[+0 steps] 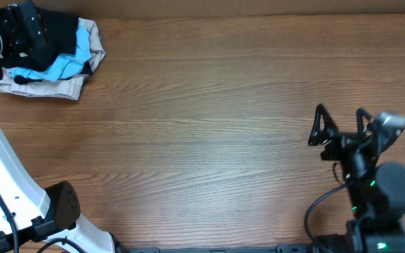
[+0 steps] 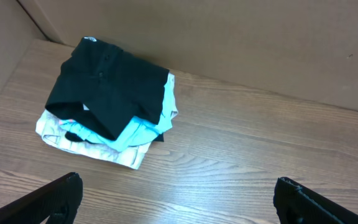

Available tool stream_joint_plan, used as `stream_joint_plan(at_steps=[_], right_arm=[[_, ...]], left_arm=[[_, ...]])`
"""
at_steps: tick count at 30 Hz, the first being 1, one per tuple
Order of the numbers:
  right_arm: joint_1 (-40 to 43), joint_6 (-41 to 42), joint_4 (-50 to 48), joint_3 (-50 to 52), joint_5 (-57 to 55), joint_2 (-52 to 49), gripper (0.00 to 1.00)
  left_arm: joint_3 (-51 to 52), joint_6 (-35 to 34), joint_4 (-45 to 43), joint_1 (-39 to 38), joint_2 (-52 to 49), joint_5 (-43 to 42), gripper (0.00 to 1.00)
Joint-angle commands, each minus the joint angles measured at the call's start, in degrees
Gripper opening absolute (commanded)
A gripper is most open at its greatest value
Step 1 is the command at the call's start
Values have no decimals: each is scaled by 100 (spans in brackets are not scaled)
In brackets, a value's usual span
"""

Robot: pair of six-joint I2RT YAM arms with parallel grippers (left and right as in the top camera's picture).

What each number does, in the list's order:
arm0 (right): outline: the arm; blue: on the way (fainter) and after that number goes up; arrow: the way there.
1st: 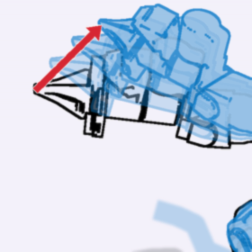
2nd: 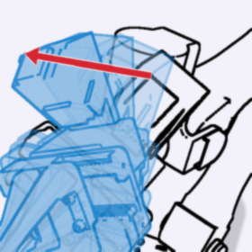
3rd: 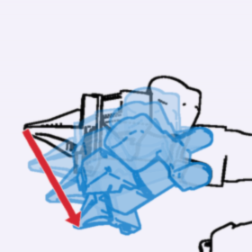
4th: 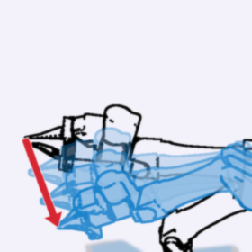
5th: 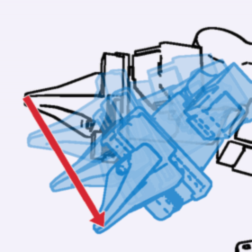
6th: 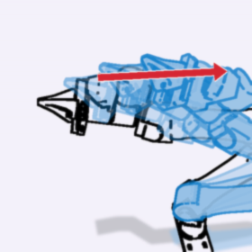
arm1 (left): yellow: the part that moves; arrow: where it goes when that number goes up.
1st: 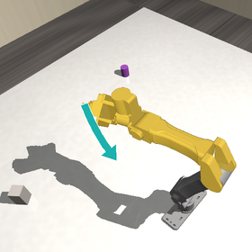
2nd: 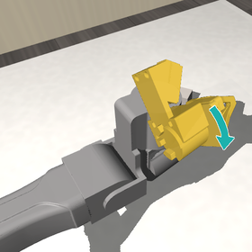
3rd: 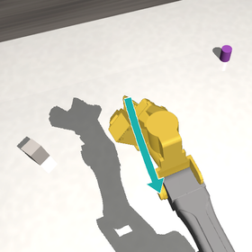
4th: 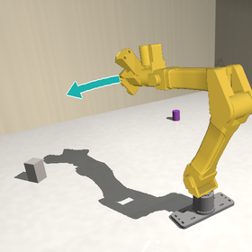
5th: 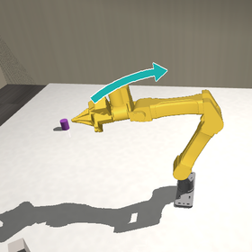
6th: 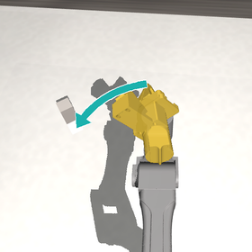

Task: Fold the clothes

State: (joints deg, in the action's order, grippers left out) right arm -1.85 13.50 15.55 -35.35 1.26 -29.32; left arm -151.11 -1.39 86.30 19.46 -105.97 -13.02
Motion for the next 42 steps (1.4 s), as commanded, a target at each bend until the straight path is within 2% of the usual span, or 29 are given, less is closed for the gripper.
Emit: stream_joint_plan(at_steps=[1,7,15,22,30,42], right_arm=[[42,17,-520,1008,9,743,100],[42,17,-1056,2277,9,1764,100],[42,17,-1165,3069,7,2455,100],[39,13,-1766,3486,-125,2618,100],[-151,-9,-1064,3491,-243,2693,100],[-227,-4,-1086,3491,-205,2916,100]], left_arm=[[-50,-55,13,-52,94,-55,100],[-50,-52,13,-52,94,-55,100],[-50,-52,13,-52,94,-55,100],[-50,-52,13,-52,94,-55,100],[-50,-52,26,-52,92,-55,100],[-50,-55,26,-52,92,-55,100]])
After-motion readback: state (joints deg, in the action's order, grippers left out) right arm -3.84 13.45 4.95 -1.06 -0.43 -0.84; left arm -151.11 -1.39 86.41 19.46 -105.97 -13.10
